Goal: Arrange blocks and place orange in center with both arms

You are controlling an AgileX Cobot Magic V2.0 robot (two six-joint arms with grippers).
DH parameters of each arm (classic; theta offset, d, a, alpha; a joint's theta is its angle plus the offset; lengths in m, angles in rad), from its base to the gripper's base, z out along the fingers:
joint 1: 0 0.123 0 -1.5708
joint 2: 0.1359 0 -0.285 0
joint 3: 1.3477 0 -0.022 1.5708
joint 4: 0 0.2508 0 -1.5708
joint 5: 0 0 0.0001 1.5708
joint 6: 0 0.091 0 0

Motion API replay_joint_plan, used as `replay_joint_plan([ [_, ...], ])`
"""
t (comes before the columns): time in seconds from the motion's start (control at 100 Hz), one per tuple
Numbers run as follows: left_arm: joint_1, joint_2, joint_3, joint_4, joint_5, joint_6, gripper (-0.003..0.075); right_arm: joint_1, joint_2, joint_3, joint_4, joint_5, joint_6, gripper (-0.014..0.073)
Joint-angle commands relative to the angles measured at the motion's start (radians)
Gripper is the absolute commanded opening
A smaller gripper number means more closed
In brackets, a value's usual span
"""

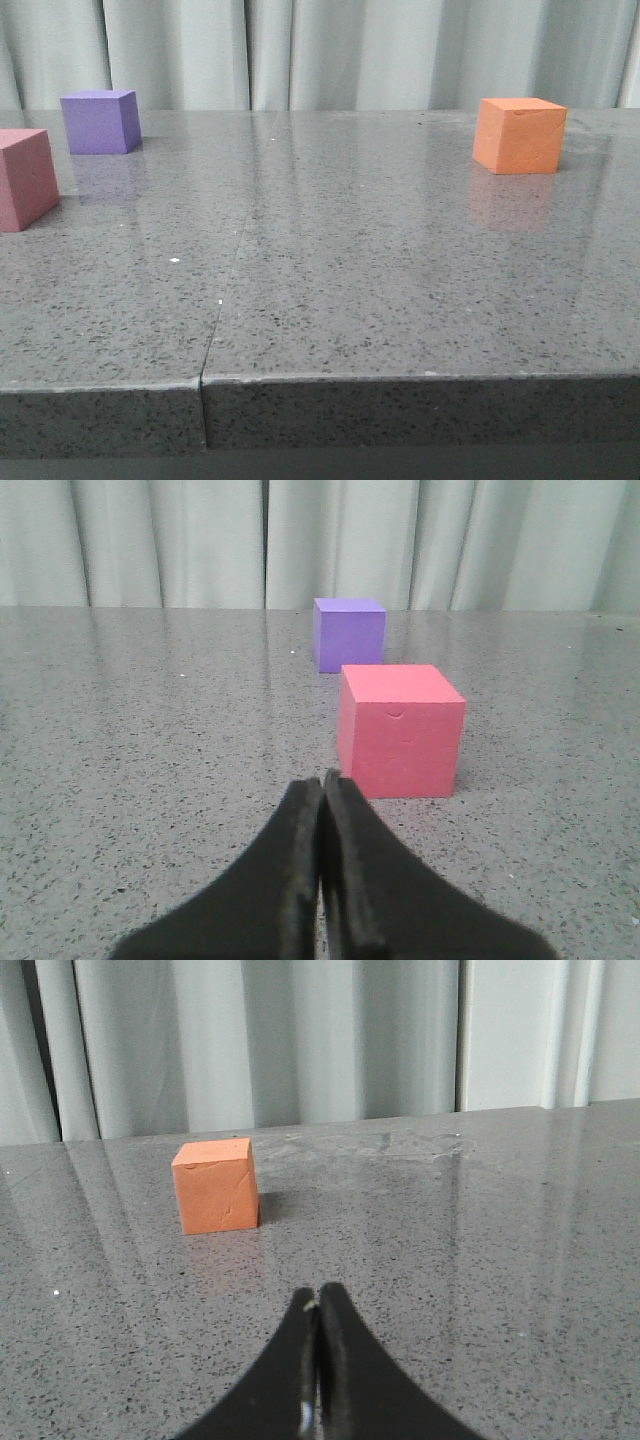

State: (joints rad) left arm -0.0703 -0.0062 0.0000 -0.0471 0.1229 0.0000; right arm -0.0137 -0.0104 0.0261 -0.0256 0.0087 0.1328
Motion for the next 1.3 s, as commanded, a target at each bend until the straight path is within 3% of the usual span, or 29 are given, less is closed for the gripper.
replay_joint_plan([
  [0.0, 0.003, -0.028, 0.041, -0.003, -0.077, -0.007, -0.002, -0.005, -0.023, -0.016, -0.003, -0.089, -0.005, -0.0067],
  [0.29, 0.003, -0.028, 0.041, -0.003, -0.077, -0.007, -0.002, -0.005, -0.013, -0.052, -0.002, -0.103, -0.004, -0.0067],
  [0.58, 0.003, -0.028, 0.041, -0.003, -0.077, -0.007, -0.002, -0.005, -0.013, -0.2, -0.002, 0.14, -0.004, -0.0067],
  [0.8, 0.003, -0.028, 0.041, -0.003, -0.077, -0.007, -0.002, -0.005, -0.005, -0.287, -0.002, 0.167, -0.004, -0.0067],
  [1.29, 0.003, -0.028, 0.041, -0.003, -0.077, -0.007, -0.002, -0.005, 0.375, -0.56, -0.002, 0.288, -0.004, -0.0067],
])
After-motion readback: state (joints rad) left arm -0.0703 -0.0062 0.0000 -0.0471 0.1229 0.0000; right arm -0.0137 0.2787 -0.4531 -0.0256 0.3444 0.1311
